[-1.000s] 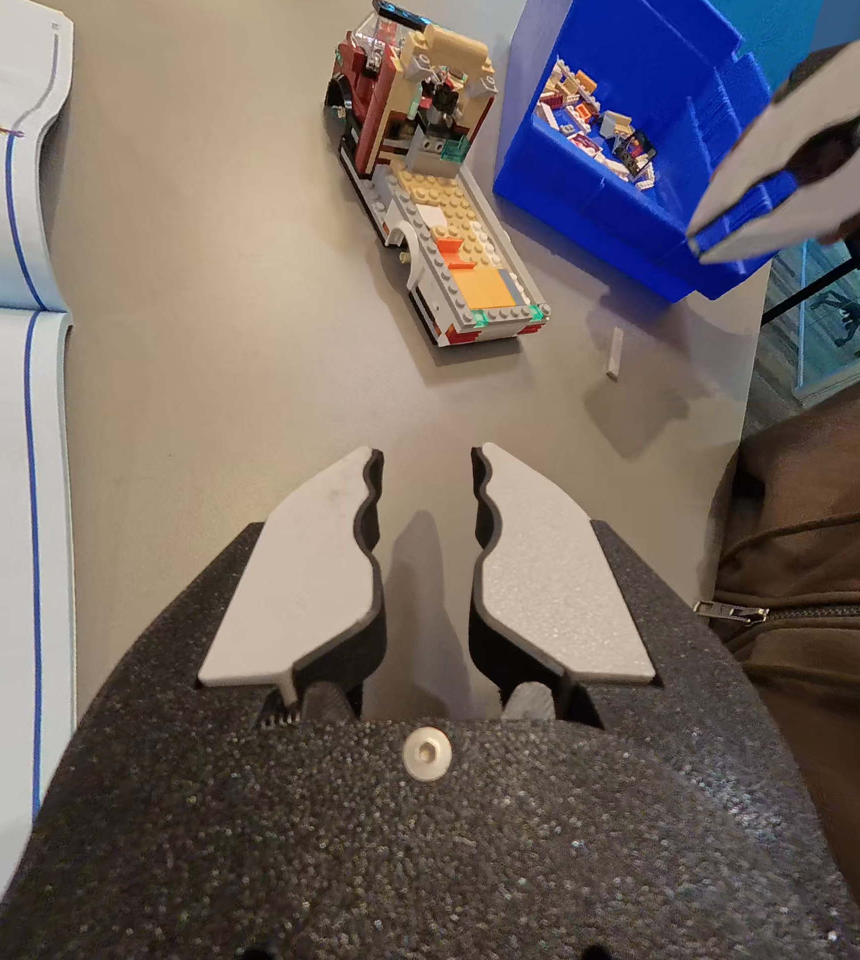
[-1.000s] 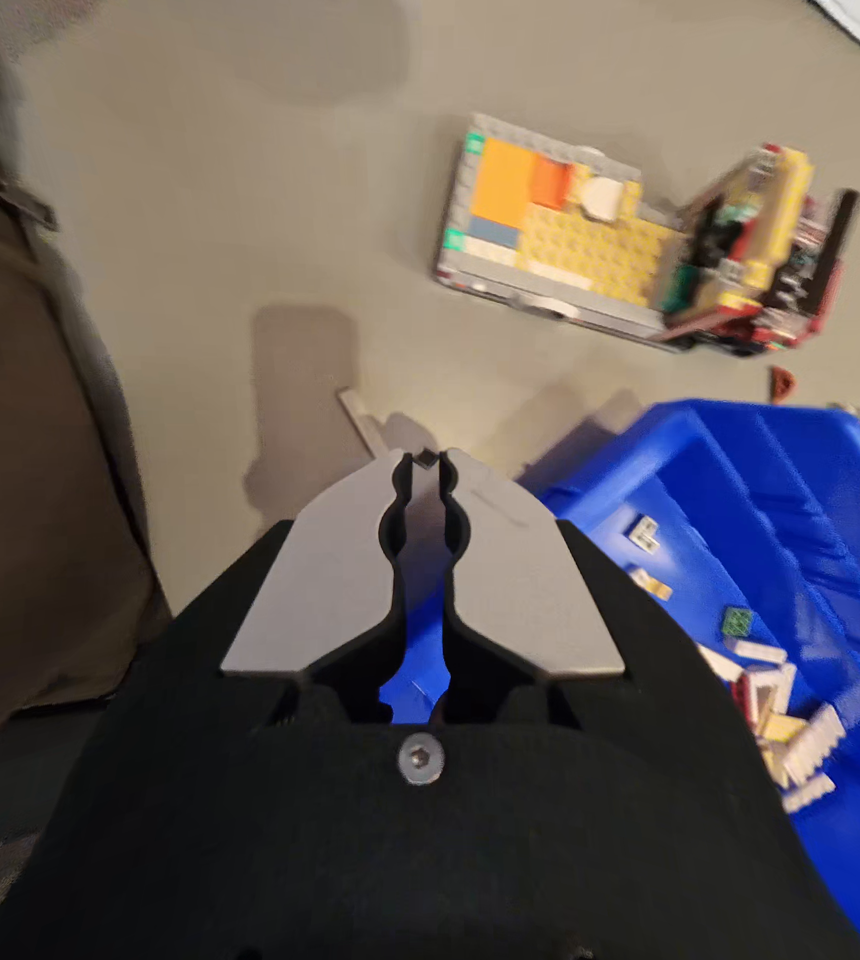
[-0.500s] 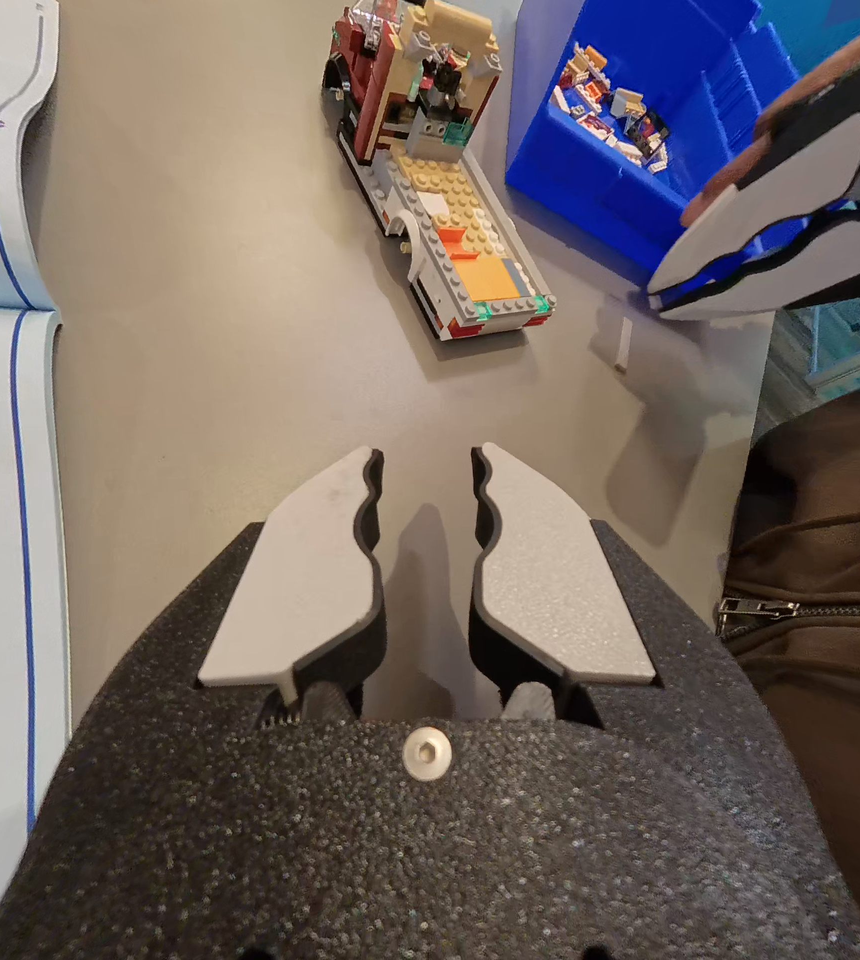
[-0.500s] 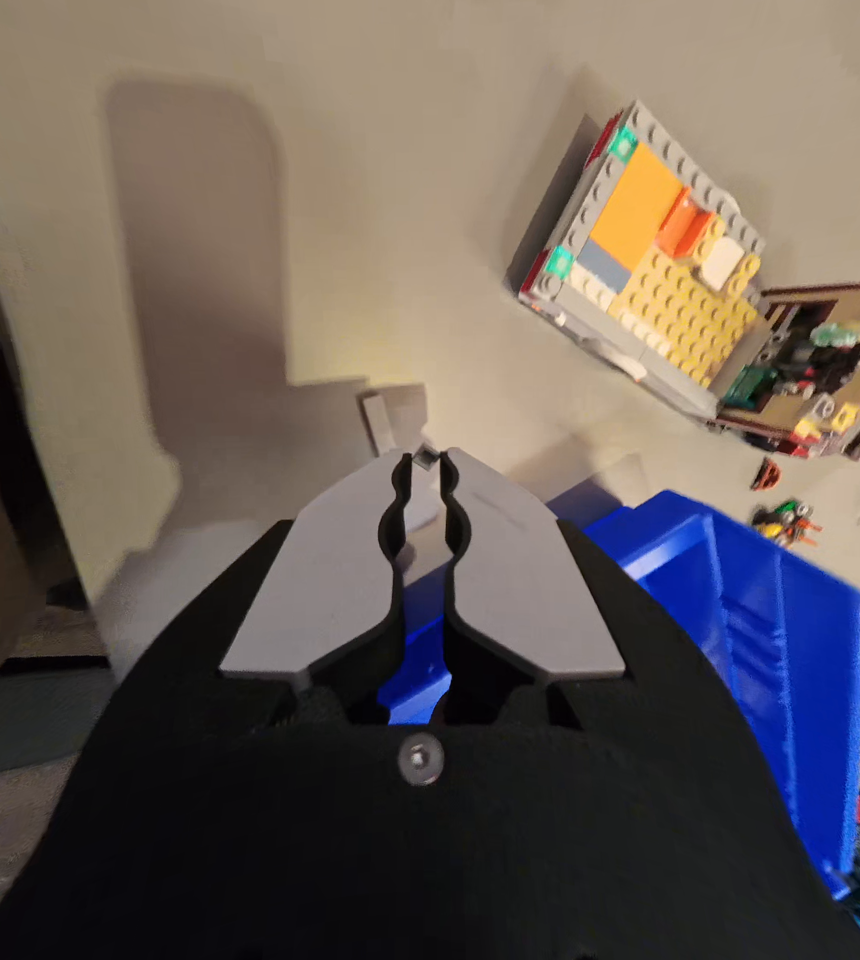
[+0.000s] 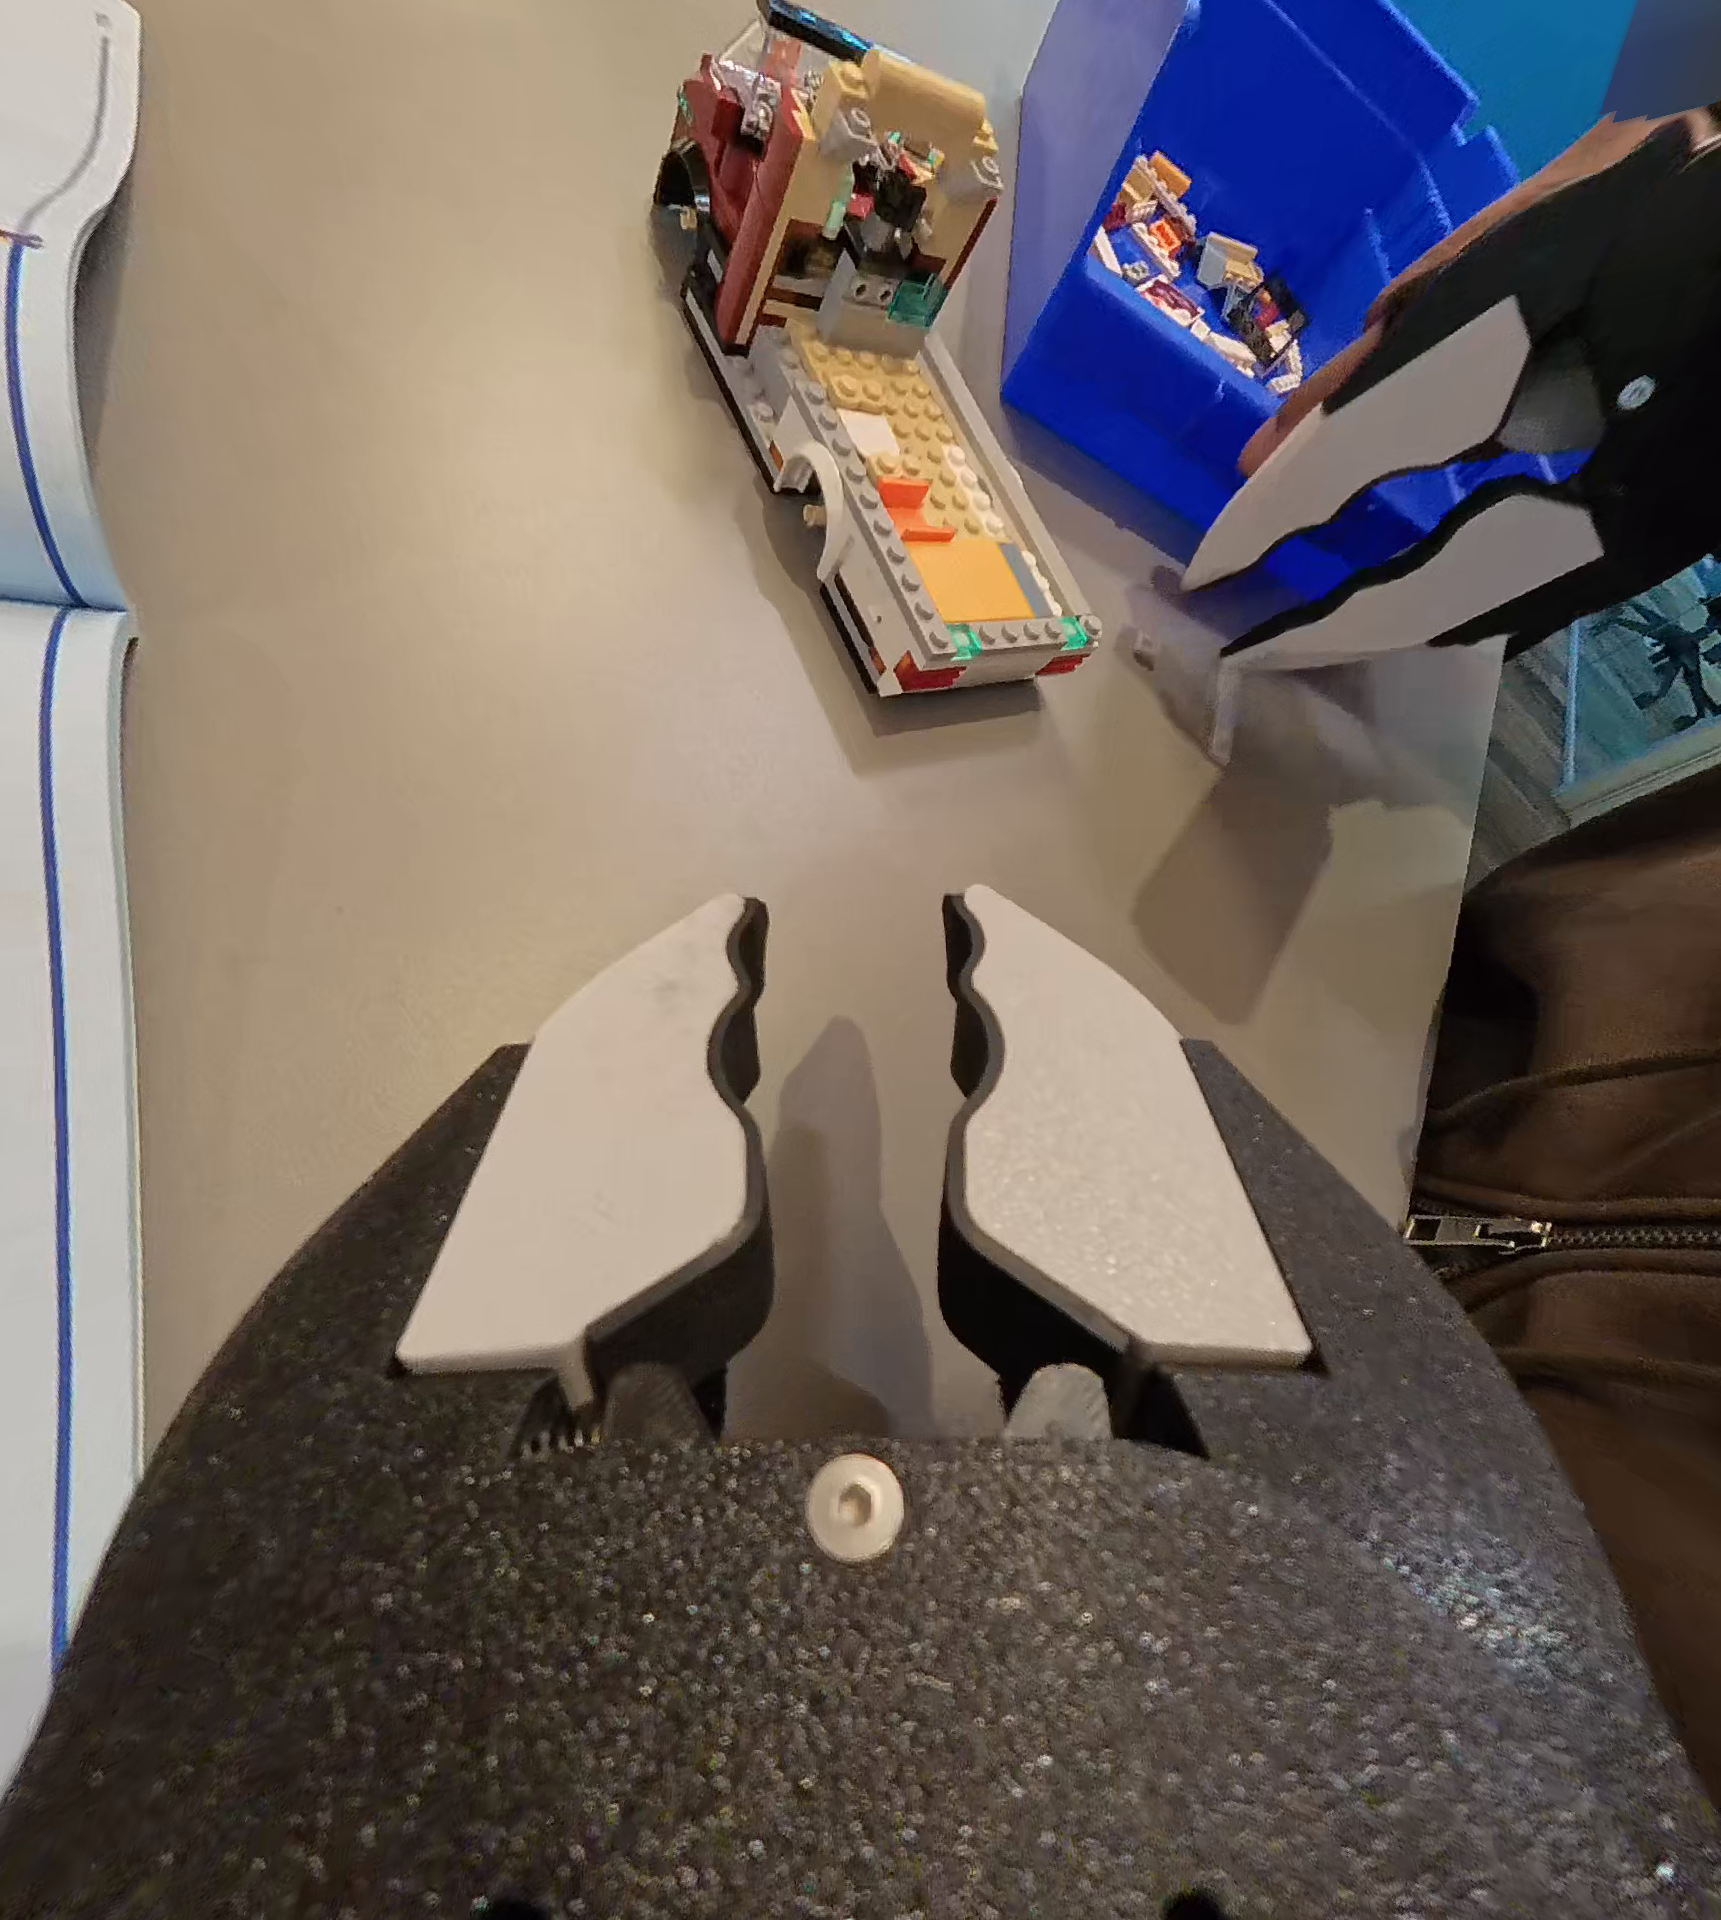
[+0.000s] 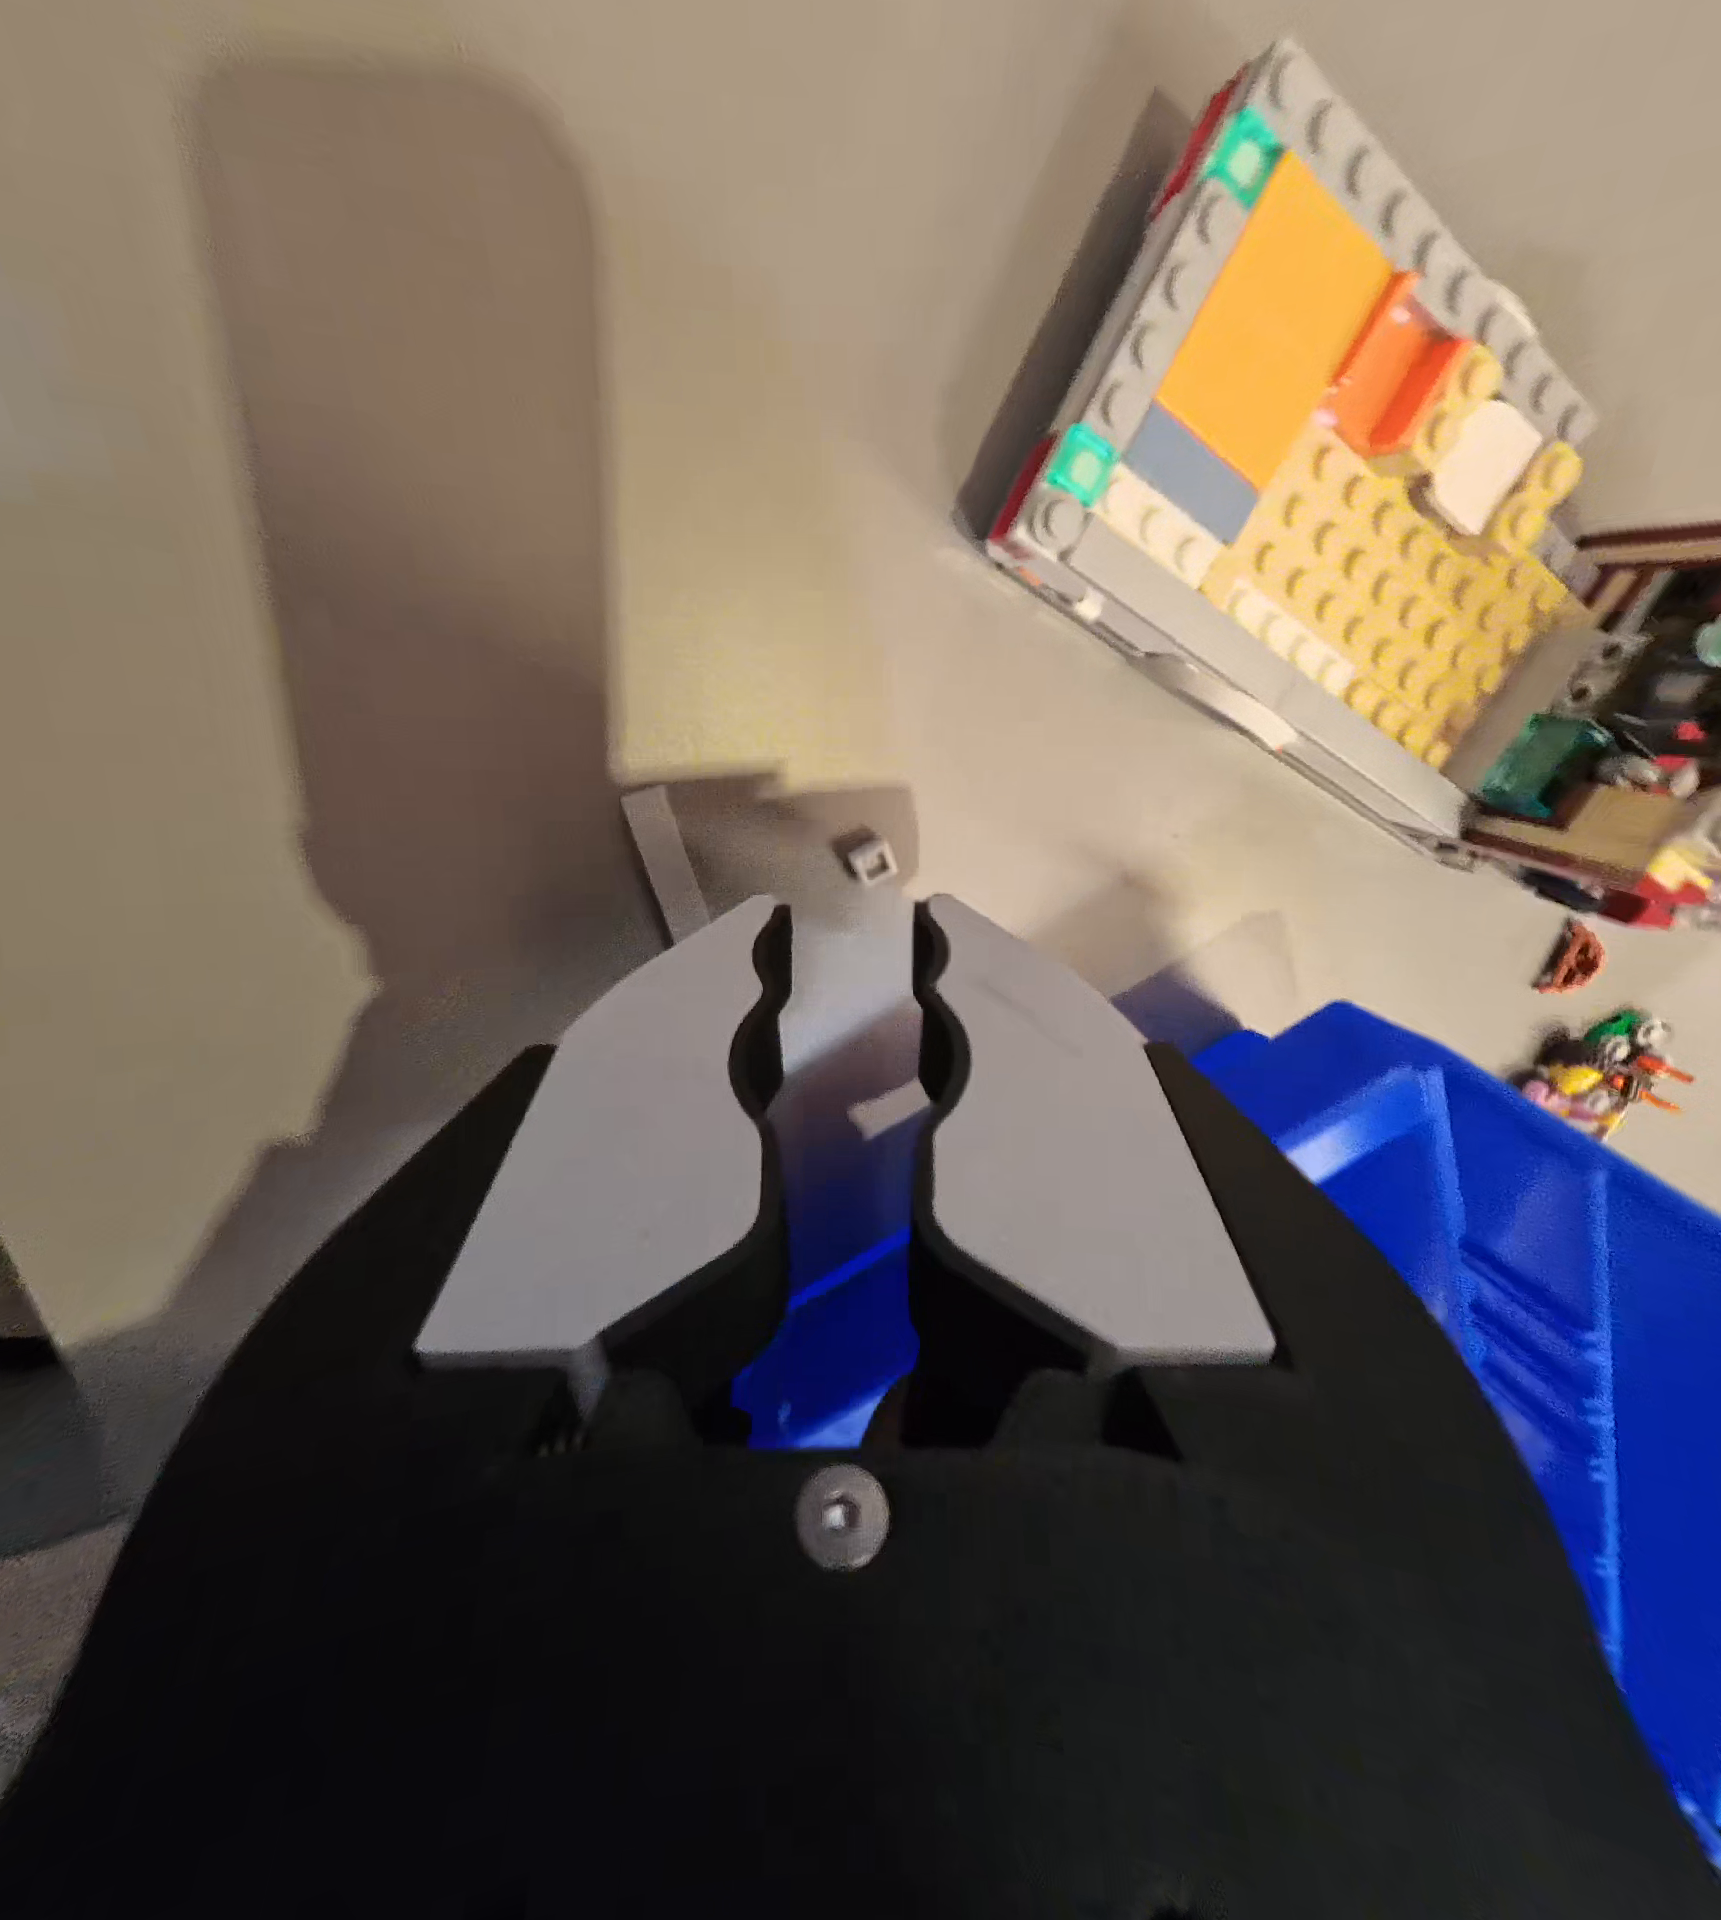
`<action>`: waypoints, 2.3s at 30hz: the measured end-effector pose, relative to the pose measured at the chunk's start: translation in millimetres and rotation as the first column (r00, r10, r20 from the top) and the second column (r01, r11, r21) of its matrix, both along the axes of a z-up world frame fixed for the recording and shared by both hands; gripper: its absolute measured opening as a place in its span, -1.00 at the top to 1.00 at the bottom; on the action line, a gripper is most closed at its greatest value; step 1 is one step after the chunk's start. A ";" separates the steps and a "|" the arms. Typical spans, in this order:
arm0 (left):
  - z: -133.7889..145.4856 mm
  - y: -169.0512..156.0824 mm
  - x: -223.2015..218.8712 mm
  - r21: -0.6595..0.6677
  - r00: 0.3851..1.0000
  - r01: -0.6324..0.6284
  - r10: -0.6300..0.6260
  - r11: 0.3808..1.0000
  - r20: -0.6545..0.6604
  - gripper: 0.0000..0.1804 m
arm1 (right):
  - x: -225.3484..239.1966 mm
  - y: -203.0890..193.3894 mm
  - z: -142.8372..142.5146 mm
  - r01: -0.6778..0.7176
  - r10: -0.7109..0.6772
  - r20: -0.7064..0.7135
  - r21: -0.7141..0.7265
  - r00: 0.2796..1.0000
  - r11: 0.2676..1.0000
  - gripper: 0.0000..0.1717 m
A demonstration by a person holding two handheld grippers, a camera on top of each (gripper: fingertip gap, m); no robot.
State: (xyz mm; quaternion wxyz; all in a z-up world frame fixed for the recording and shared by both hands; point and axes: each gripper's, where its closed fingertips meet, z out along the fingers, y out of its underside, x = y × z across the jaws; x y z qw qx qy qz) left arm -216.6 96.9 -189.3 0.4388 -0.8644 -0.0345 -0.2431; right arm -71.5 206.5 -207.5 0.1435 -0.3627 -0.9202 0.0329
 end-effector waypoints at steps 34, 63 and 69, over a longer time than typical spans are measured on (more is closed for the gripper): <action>-10.3 6.3 -7.3 -0.070 0.998 -0.063 0.061 0.996 -0.021 0.64 | 104.0 263.0 -3.8 0.345 -0.346 0.253 0.050 0.903 0.937 0.72; -8.3 6.6 0.3 -0.054 1.000 0.001 -0.002 0.999 -0.028 0.63 | 51.8 128.6 48.2 0.187 -0.183 0.091 -0.039 0.979 0.982 0.80; -11.2 6.1 -8.2 -0.072 0.996 -0.073 0.070 0.995 -0.052 0.63 | 2.3 12.9 35.6 0.038 -0.031 0.132 -0.053 0.991 0.998 0.81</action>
